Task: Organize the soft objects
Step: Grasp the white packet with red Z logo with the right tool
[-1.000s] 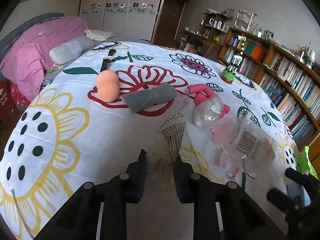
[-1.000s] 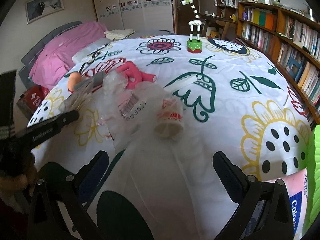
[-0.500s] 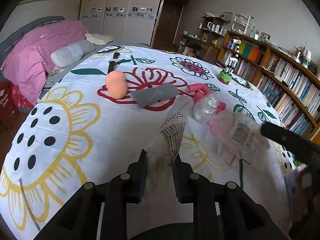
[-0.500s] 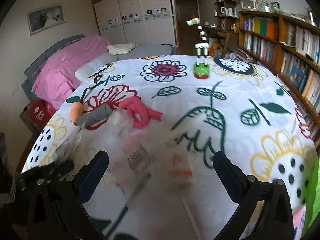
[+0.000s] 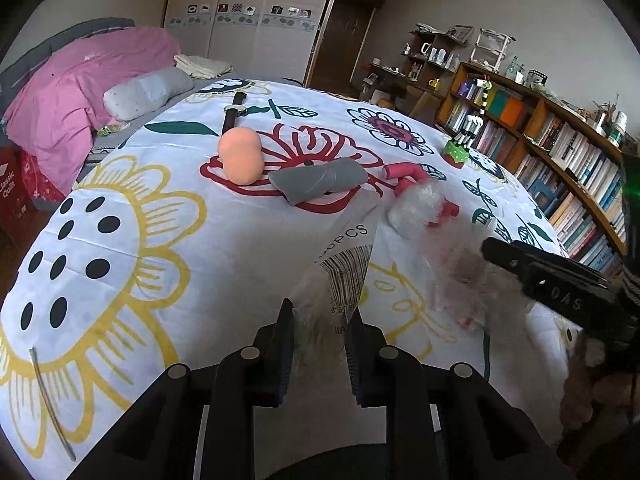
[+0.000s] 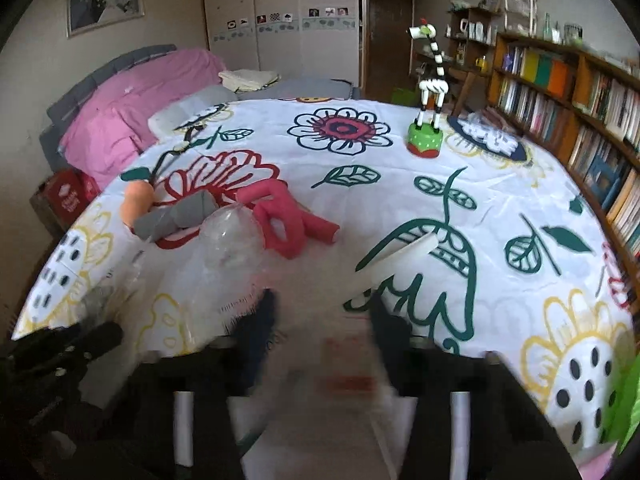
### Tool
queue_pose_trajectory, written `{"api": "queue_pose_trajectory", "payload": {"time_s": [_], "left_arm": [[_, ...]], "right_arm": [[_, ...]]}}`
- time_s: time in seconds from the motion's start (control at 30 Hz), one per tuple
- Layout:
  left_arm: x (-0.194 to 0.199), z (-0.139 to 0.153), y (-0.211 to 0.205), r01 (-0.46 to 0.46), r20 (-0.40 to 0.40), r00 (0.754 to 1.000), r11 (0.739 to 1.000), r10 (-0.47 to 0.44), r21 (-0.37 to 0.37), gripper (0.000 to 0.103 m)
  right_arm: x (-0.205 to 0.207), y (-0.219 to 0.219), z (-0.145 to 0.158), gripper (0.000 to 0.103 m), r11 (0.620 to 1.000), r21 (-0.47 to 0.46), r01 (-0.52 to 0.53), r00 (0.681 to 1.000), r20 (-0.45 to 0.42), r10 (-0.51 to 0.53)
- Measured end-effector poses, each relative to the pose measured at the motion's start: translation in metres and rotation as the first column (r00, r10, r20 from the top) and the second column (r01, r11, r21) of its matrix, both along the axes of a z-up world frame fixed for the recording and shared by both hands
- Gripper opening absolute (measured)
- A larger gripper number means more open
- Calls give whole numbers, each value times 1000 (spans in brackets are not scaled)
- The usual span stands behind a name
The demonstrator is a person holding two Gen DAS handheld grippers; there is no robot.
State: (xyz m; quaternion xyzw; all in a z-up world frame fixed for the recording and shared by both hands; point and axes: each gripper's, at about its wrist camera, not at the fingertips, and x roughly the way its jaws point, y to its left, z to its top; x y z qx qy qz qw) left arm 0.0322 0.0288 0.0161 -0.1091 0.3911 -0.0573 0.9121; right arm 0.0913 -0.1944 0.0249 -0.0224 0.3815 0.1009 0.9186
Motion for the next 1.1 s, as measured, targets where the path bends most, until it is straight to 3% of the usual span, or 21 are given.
{"api": "queue_pose_trajectory", "payload": {"time_s": [0.07, 0.17, 0.37, 0.57, 0.63, 0.77, 0.93, 1.1], "left_arm": [[-1, 0, 0, -3, -3, 1000, 1000, 3, 1, 25], [-1, -1, 2, -11, -9, 1000, 1000, 11, -2, 27], [2, -1, 1, -10, -16, 1000, 1000, 10, -1, 46], [7, 3, 2, -16, -4, 1000, 1000, 16, 23, 52], [10, 4, 6, -27, 1, 1000, 999, 27, 27, 55], [16, 5, 9, -42, 2, 999, 998, 42, 45, 58], [23, 2, 9, -38, -7, 999, 998, 39, 53, 58], [23, 0, 9, -35, -12, 999, 998, 36, 44, 70]], "right_arm": [[-2, -7, 3, 20, 999, 30, 16, 1000, -2, -16], [-8, -14, 6, 16, 996, 87, 10, 1000, -13, -9], [-29, -8, 7, 16, 986, 140, -92, 995, -36, 98], [-47, 5, 5, 17, 976, 137, -168, 984, -45, 175], [-46, 6, 4, 19, 978, 128, -166, 984, -43, 173], [-42, 2, 8, 40, 983, 132, -125, 991, -37, 131], [-53, -18, 13, 40, 985, 164, -56, 998, -18, 60], [-66, -34, 7, 45, 993, 111, 39, 999, -5, -38]]}}
